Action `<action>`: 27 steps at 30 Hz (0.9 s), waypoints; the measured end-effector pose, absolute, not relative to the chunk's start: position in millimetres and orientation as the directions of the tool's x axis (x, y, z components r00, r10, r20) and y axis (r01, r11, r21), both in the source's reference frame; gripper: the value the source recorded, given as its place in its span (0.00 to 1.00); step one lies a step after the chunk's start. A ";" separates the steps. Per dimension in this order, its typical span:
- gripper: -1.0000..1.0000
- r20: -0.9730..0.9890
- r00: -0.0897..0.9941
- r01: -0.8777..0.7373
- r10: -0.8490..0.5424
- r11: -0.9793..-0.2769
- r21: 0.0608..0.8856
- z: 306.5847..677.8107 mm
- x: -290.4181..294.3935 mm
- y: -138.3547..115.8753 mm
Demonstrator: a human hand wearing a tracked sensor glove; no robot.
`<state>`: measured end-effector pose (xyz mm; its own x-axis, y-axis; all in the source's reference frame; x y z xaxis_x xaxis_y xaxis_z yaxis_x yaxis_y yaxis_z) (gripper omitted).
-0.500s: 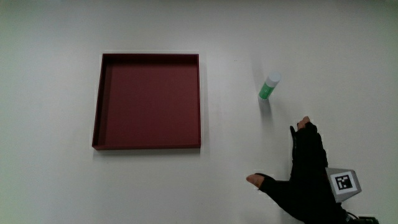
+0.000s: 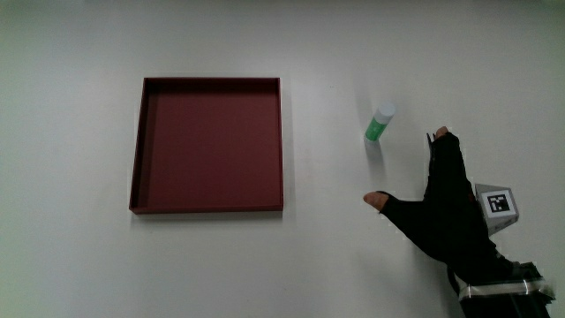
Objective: Pick glue stick
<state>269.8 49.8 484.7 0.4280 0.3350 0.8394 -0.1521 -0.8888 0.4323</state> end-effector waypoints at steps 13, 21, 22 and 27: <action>0.50 0.847 0.303 -0.102 0.436 -0.869 0.484 519.6 271.4 13.5; 0.50 0.820 0.331 -0.074 0.467 -0.854 0.515 531.2 258.3 0.5; 0.50 0.820 0.332 -0.070 0.465 -0.855 0.514 534.9 257.7 -1.2; 0.50 0.822 0.346 -0.004 0.453 -0.875 0.484 534.7 249.7 -7.4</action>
